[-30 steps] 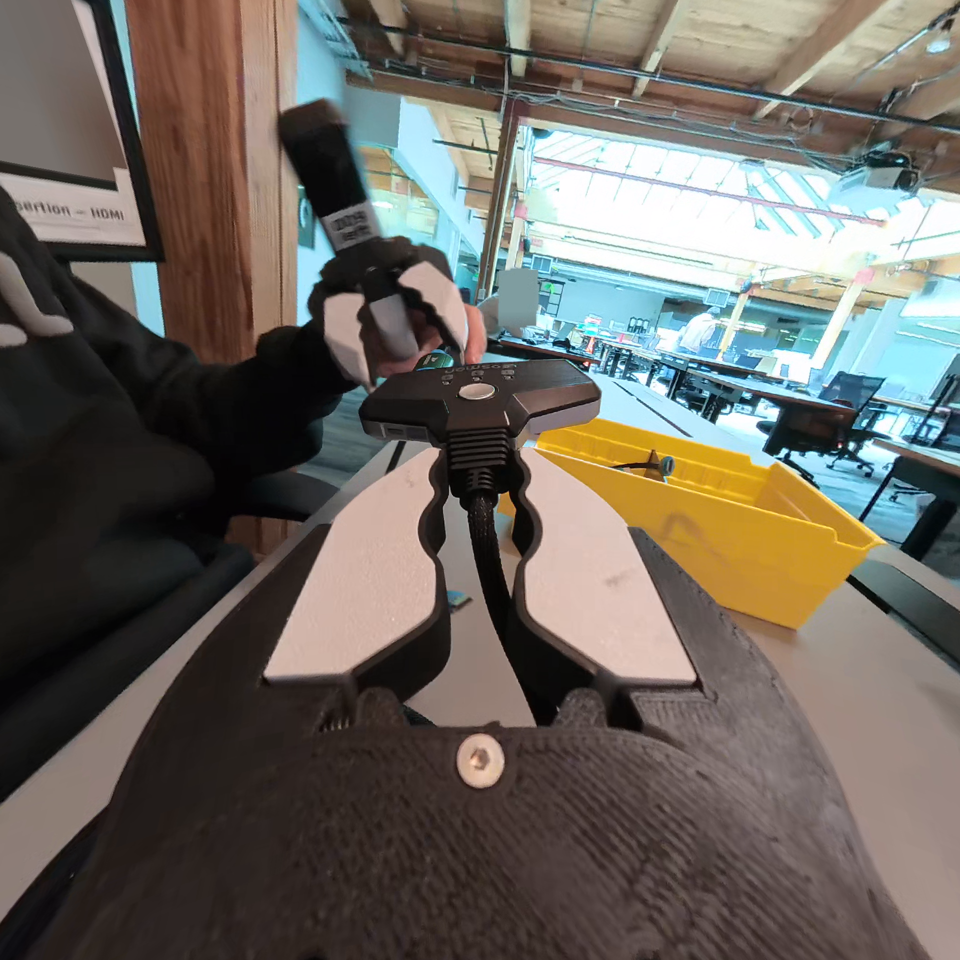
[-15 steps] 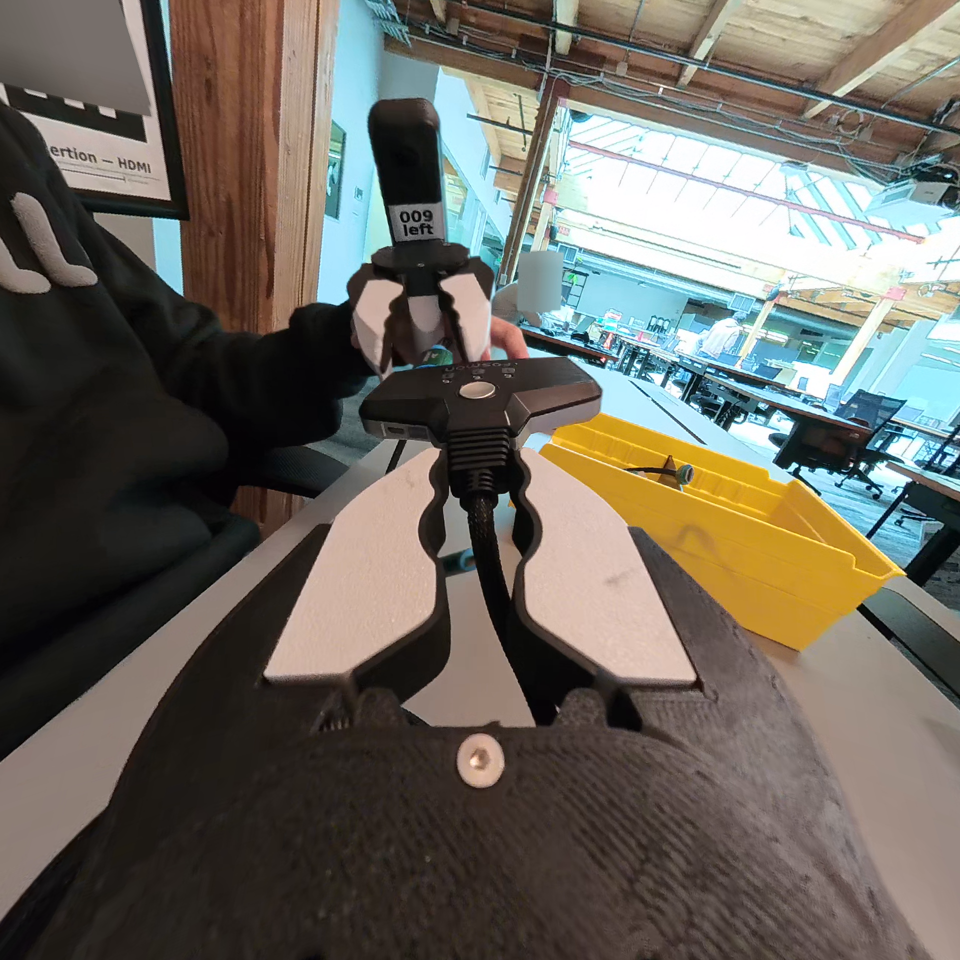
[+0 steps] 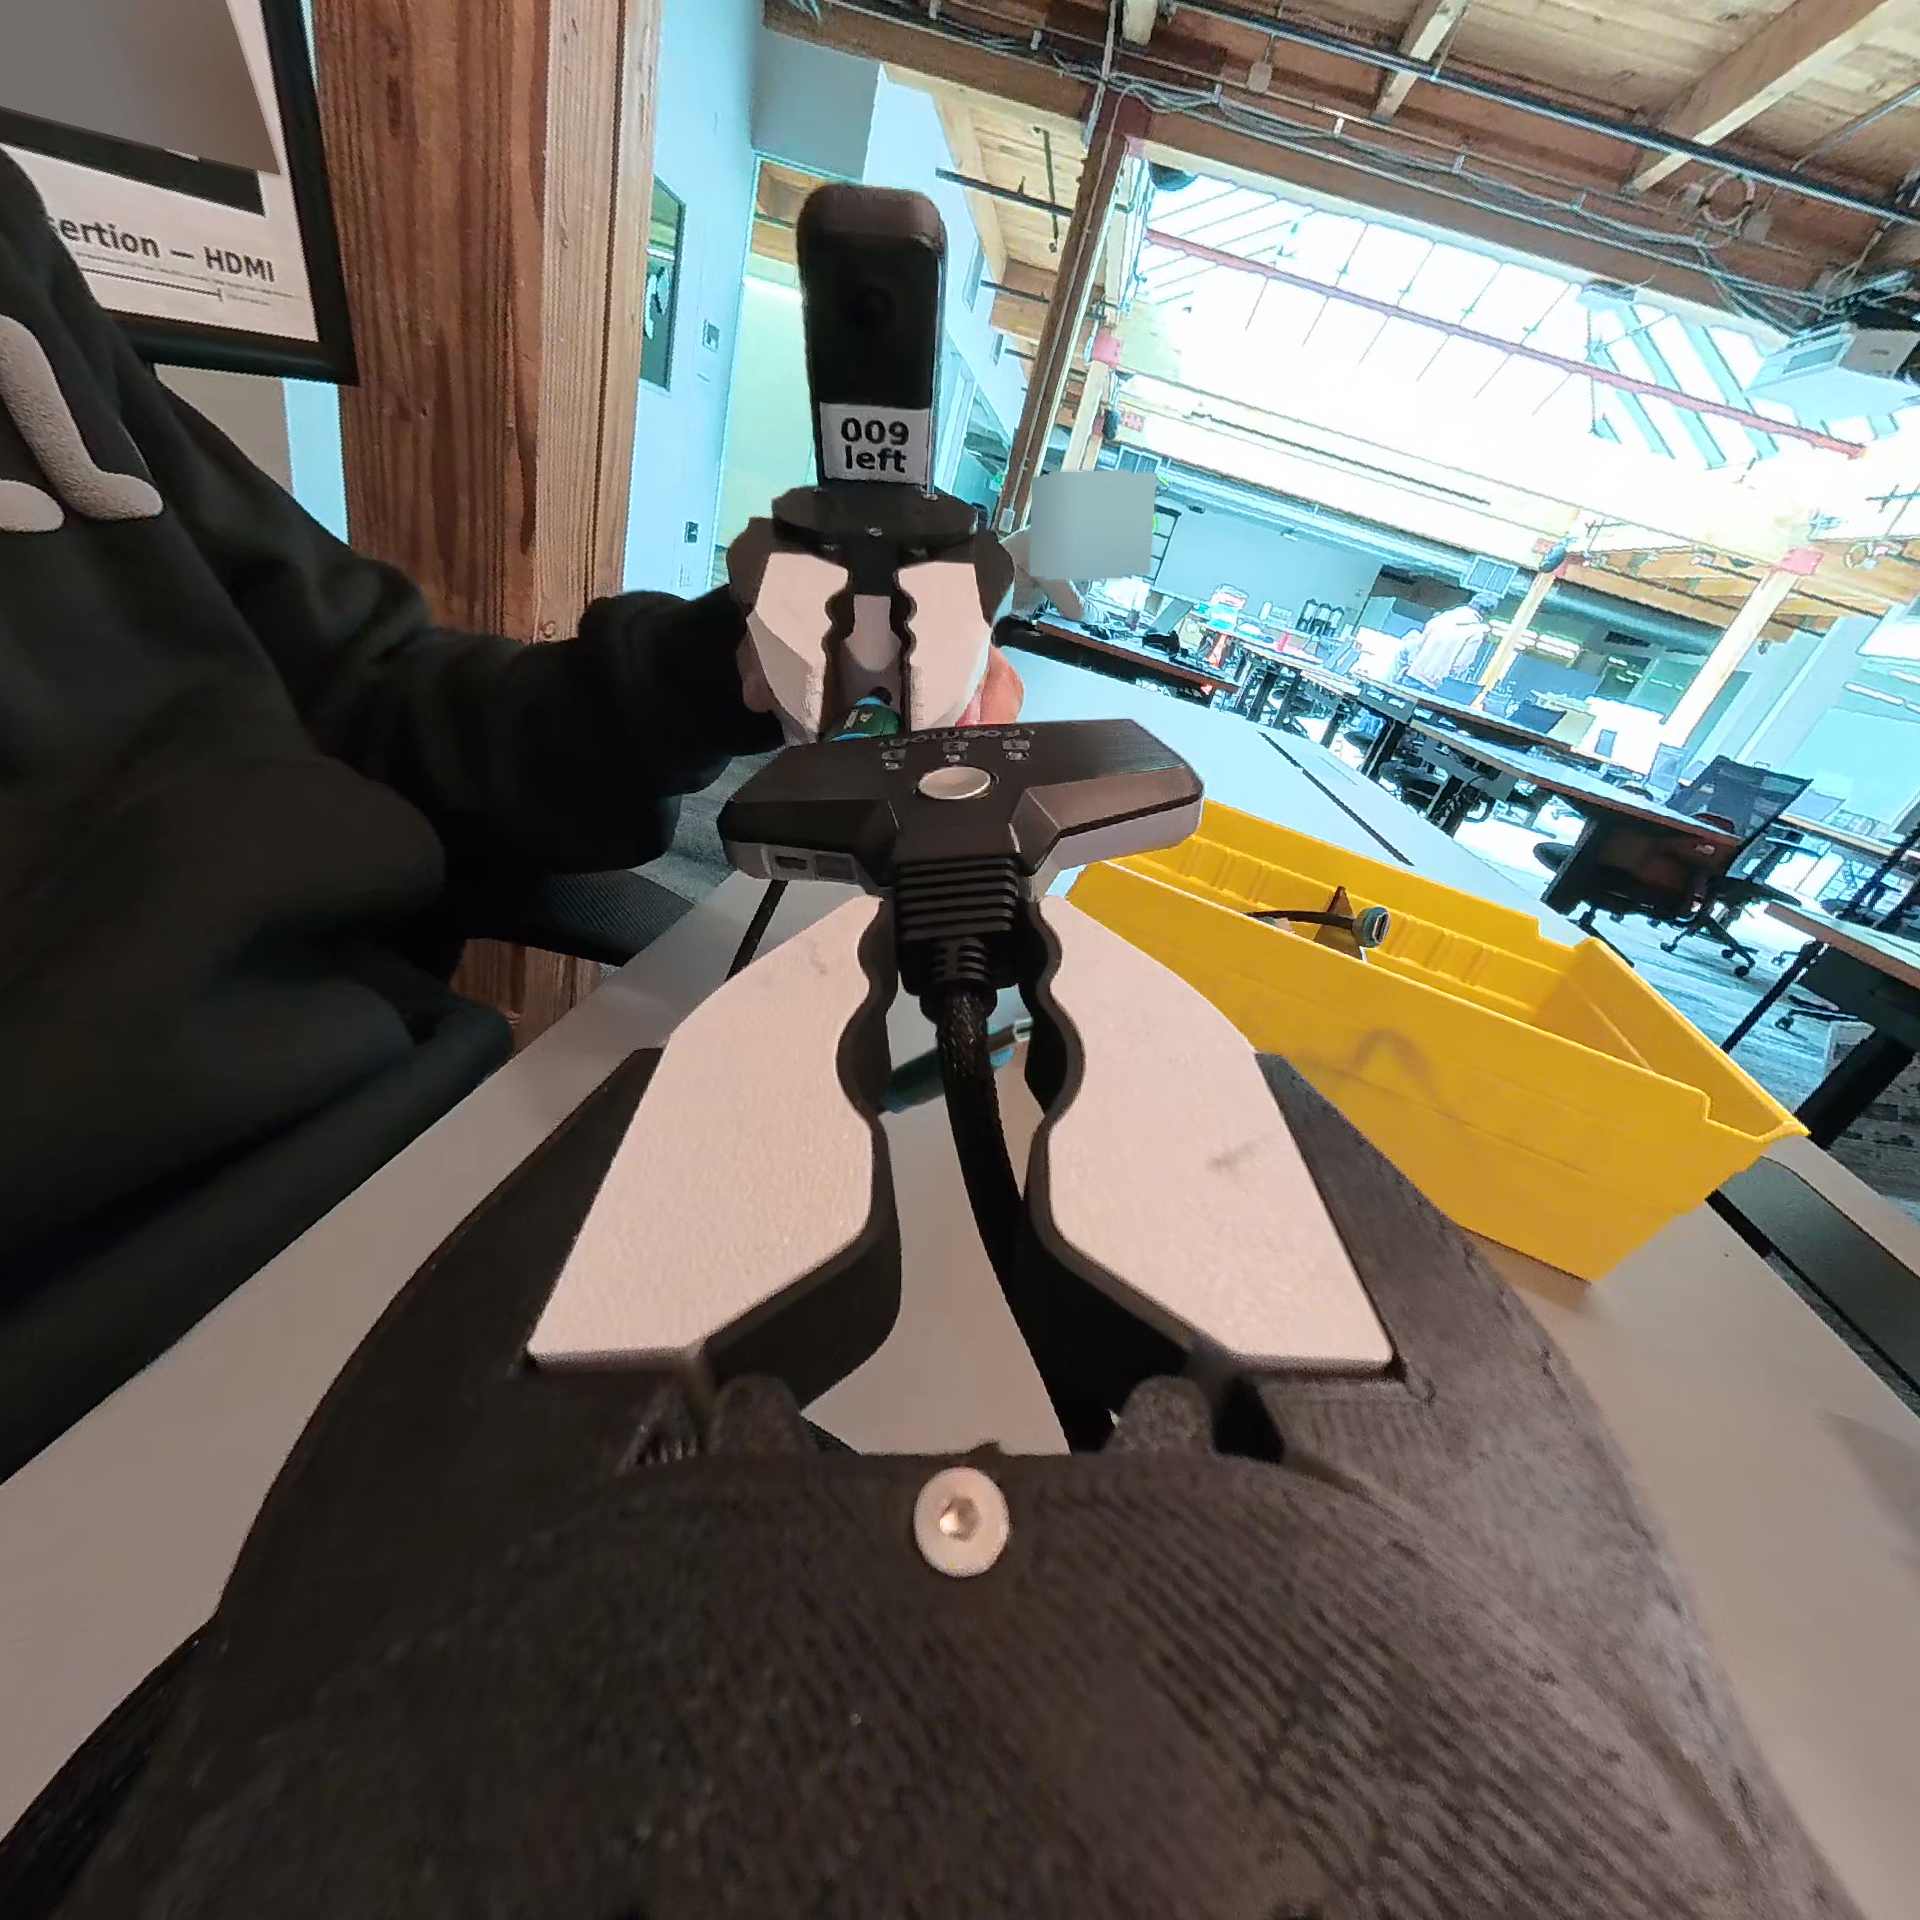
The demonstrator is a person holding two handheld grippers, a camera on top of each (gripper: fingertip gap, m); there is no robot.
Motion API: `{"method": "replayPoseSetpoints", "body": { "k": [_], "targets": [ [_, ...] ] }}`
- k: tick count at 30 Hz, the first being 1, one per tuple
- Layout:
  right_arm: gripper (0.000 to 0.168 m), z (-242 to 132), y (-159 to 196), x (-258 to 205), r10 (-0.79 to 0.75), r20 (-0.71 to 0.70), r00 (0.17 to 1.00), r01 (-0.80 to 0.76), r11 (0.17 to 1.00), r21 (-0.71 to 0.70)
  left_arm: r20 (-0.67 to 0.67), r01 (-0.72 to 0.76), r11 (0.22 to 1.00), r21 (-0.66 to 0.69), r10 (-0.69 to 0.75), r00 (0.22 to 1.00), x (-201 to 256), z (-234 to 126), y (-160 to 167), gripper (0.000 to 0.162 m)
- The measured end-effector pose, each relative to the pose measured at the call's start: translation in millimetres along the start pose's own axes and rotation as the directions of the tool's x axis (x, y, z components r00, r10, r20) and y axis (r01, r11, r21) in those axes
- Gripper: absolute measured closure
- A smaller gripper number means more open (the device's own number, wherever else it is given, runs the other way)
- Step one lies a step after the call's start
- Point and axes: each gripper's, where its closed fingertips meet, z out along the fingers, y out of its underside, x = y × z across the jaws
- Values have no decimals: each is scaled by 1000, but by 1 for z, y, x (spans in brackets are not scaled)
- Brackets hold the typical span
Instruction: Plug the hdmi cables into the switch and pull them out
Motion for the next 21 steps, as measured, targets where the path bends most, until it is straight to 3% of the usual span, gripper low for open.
{"method": "replayPoseSetpoints", "body": {
  "k": [10, 16, 18, 21],
  "targets": [
    [146, 1, 15, 2, 12, -15, 1000, -13, 997, -76, 5, -29, 995, -97, 30, 1000, -2, 2, 12, 143],
    [144, 7, 40, 4, -39, -36, 999, 30, 977, -211, -27, -98, 981, -167, 95, 995, 10, 8, 11, 143],
    [144, 6, 36, 8, -40, -56, 998, 28, 979, -200, 30, -107, 967, -231, 117, 993, 2, 6, 17, 143],
    [145, 4, 30, 8, -52, -60, 997, 40, 982, -183, 42, -95, 975, -199, 105, 994, -4, 4, 17, 143]
  ]
}}
